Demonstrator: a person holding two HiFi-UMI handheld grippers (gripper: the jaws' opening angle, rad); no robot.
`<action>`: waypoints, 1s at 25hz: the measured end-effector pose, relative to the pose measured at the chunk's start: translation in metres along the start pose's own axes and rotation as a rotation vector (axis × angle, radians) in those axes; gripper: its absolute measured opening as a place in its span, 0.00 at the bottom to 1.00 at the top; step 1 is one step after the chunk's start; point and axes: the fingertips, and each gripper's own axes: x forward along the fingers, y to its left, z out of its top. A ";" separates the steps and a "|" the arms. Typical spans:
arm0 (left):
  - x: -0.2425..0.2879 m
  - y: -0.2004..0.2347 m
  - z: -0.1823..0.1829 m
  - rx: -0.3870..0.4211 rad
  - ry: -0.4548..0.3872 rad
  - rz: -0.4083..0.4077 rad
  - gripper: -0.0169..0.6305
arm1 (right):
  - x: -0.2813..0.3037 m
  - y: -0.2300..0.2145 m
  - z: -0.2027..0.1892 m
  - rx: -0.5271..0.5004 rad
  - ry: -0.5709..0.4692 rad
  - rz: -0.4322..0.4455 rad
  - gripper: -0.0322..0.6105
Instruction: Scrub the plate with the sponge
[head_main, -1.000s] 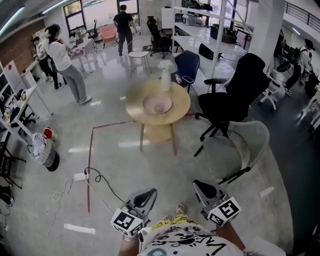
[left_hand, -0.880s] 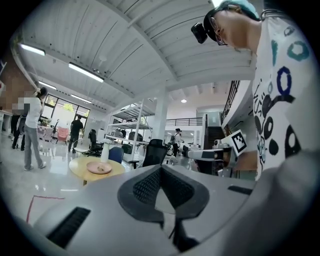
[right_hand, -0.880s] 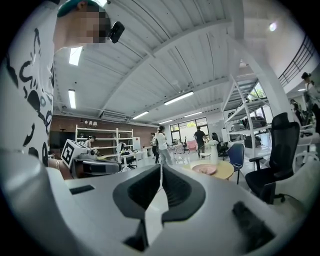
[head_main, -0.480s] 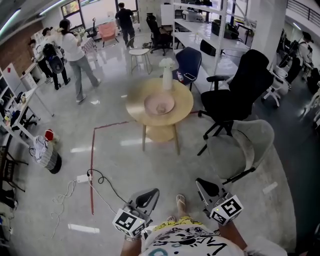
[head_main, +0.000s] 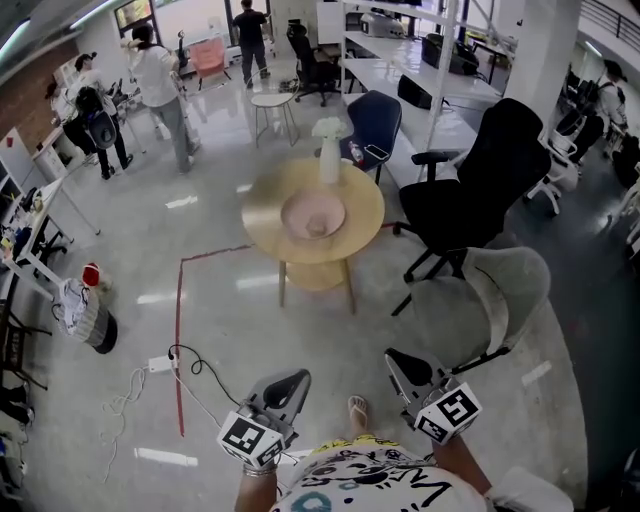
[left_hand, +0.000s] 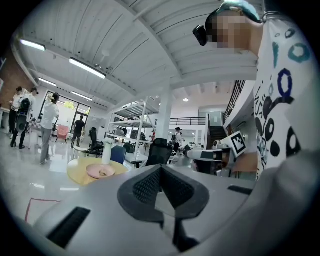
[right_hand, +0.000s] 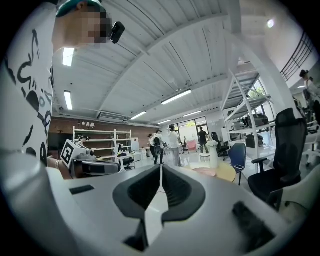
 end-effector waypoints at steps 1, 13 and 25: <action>0.006 0.005 0.004 0.001 -0.001 0.001 0.05 | 0.006 -0.004 0.003 -0.002 -0.001 0.007 0.10; 0.082 0.044 0.028 0.012 -0.010 0.023 0.05 | 0.053 -0.076 0.022 -0.003 -0.011 0.043 0.10; 0.149 0.077 0.039 0.009 -0.021 0.080 0.05 | 0.086 -0.136 0.026 0.005 0.008 0.112 0.10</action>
